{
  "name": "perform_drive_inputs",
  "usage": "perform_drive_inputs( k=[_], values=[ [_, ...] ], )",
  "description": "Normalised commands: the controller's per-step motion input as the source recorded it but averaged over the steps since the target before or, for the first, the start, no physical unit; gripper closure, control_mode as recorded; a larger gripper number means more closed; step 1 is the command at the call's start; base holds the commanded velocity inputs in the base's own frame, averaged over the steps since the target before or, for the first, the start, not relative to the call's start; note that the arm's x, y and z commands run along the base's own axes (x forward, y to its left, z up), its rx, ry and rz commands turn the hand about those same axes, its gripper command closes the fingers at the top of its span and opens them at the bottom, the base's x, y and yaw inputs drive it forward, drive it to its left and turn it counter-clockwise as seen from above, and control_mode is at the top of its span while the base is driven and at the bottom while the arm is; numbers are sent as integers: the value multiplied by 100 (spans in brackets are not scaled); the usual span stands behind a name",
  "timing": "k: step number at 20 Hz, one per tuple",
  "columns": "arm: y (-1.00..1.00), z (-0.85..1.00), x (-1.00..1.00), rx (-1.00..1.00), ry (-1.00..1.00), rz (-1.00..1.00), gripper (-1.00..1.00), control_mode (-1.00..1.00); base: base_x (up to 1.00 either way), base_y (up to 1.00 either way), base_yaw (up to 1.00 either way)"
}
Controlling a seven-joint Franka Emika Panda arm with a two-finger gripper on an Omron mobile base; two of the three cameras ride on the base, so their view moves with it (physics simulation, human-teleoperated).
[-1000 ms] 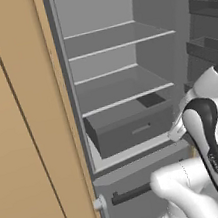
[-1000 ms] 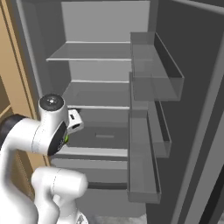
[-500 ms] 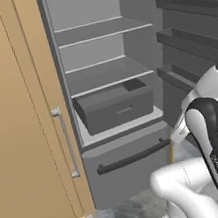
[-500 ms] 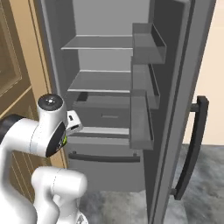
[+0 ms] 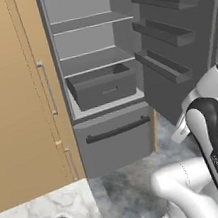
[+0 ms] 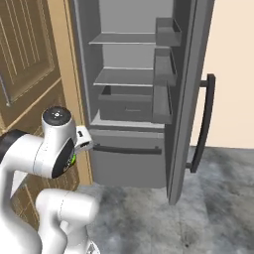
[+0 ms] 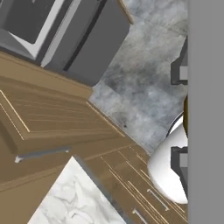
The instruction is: Pick the banana and kiwi from the fridge and place them inside the tupperware on the counter.
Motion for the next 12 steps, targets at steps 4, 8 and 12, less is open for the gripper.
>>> perform_drive_inputs(
  k=[4, 8, 12],
  values=[
    [0, 0, 0, 0, 0, 0, 100, 100, -62, 0, 29],
    [0, 0, 0, 0, 0, 0, 100, 100, -45, 0, 36],
    [0, 0, 0, 0, 0, 0, 100, 100, -41, 0, 43]
  ],
)
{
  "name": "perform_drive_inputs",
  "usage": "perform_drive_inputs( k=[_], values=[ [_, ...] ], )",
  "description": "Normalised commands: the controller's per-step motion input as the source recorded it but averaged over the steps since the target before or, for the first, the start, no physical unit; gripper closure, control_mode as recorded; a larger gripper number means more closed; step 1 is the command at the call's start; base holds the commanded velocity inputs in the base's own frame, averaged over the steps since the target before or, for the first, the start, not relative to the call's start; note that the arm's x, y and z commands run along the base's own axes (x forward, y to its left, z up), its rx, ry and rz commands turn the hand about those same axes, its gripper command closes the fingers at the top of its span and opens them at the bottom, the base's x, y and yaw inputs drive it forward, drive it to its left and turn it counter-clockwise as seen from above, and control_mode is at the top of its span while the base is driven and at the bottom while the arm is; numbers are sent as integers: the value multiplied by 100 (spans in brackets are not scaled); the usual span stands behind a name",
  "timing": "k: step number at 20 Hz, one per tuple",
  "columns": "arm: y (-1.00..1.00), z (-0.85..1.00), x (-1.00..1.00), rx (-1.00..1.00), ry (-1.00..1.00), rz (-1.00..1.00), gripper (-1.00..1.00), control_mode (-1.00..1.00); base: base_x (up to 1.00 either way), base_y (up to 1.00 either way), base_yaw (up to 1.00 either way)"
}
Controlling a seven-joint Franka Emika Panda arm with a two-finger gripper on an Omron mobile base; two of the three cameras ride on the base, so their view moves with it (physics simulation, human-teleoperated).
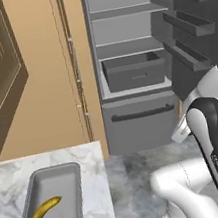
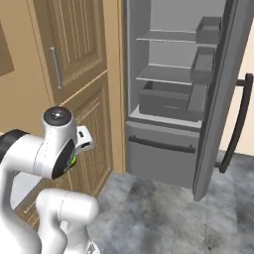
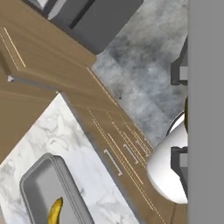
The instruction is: Pick the banana and kiwi from the fridge and place them inside the tupperware on the counter.
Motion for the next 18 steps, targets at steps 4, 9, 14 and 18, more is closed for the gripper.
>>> perform_drive_inputs(
  k=[4, 9, 14, 18],
  values=[
    [0, 0, 0, 0, 0, 0, 100, 100, -57, 0, 47],
    [0, 0, 0, 0, 0, 0, 100, 100, -96, -1, 46],
    [0, 0, 0, 0, 0, 0, 100, 100, -83, 0, 43],
    [0, 0, 0, 0, 0, 0, 100, 100, -6, -2, 37]
  ],
)
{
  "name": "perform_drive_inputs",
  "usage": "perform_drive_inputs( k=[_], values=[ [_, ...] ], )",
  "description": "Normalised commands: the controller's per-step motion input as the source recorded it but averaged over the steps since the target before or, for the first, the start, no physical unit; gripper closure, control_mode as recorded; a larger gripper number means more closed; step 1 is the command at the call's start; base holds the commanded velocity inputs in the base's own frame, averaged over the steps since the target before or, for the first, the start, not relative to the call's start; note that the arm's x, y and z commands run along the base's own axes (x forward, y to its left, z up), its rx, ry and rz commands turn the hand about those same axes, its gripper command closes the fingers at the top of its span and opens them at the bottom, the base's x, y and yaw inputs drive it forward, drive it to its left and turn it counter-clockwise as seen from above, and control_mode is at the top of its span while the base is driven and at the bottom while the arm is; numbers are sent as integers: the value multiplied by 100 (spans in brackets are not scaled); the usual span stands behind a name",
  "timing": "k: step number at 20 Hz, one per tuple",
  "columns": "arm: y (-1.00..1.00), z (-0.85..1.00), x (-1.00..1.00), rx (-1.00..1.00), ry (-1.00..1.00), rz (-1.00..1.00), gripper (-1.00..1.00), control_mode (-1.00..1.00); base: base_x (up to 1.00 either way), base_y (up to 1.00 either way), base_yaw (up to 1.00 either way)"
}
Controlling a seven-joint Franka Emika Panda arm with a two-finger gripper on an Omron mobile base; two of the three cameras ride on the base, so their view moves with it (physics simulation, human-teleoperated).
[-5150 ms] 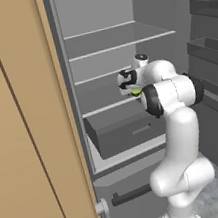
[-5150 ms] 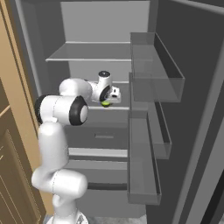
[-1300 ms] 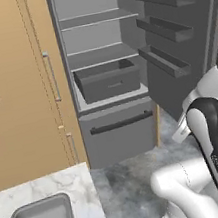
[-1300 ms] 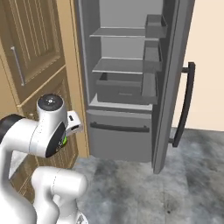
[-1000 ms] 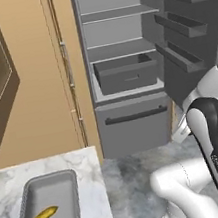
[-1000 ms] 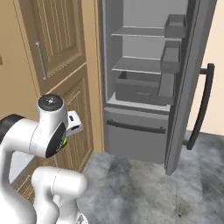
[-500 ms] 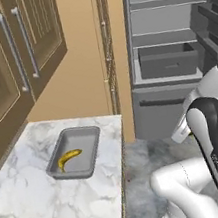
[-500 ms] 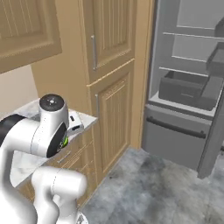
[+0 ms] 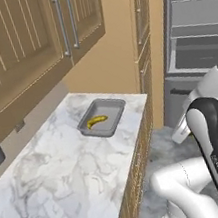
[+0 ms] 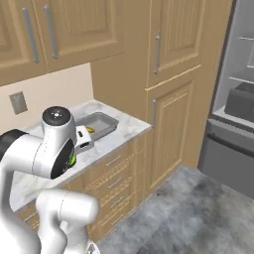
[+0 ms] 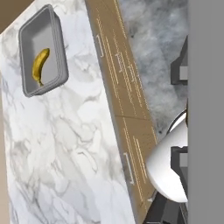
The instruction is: Pick the banana and kiwi from the fridge and place them inside the tupperware on the counter.
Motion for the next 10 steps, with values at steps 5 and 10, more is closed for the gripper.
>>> perform_drive_inputs(
  k=[5, 10],
  values=[
    [0, 0, 0, 0, 0, 0, 100, 100, 19, -38, 35],
    [0, 0, 0, 0, 0, 0, 100, 100, 23, -58, 33]
  ],
)
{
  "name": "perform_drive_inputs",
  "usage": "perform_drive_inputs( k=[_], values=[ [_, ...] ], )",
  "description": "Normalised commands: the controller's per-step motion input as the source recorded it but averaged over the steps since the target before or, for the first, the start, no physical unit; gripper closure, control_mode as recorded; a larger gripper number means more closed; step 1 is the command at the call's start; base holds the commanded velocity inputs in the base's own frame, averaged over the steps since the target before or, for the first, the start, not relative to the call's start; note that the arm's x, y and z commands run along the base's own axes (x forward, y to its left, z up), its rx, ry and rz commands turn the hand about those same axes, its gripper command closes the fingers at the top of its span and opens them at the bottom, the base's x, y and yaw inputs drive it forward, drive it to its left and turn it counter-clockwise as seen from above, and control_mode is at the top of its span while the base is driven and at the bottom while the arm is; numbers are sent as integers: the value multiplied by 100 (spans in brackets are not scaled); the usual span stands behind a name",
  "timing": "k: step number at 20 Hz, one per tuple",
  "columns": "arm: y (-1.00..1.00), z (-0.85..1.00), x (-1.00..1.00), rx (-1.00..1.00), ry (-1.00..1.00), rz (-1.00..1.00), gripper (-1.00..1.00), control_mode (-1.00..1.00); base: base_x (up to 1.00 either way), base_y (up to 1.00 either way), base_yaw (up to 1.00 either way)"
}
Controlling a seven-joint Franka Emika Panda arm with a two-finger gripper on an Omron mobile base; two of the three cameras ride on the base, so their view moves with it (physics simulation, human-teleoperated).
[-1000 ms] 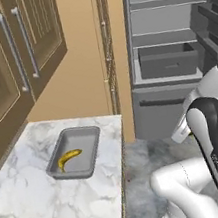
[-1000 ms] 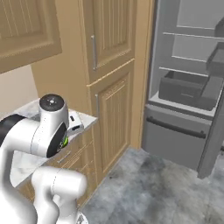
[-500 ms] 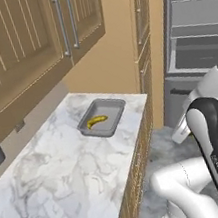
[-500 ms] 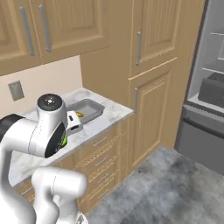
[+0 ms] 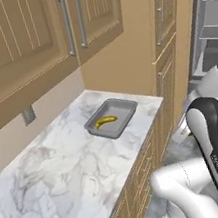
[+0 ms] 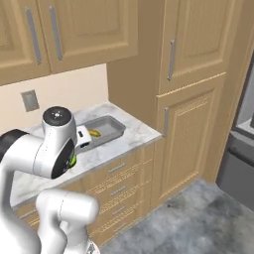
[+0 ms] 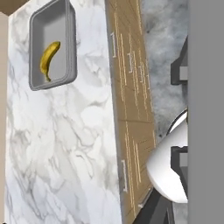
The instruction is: Pick the banana and kiwi from the fridge and place them inside the tupperware on the counter.
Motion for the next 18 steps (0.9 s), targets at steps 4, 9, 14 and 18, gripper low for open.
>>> perform_drive_inputs(
  k=[4, 9, 14, 18],
  values=[
    [0, 0, 0, 0, 0, 0, 100, 100, 31, -39, 31],
    [0, 0, 0, 0, 0, 0, 100, 100, 39, -19, 32],
    [0, 0, 0, 0, 0, 0, 100, 100, 39, -21, 35],
    [0, 0, 0, 0, 0, 0, 100, 100, 35, -44, 37]
  ],
)
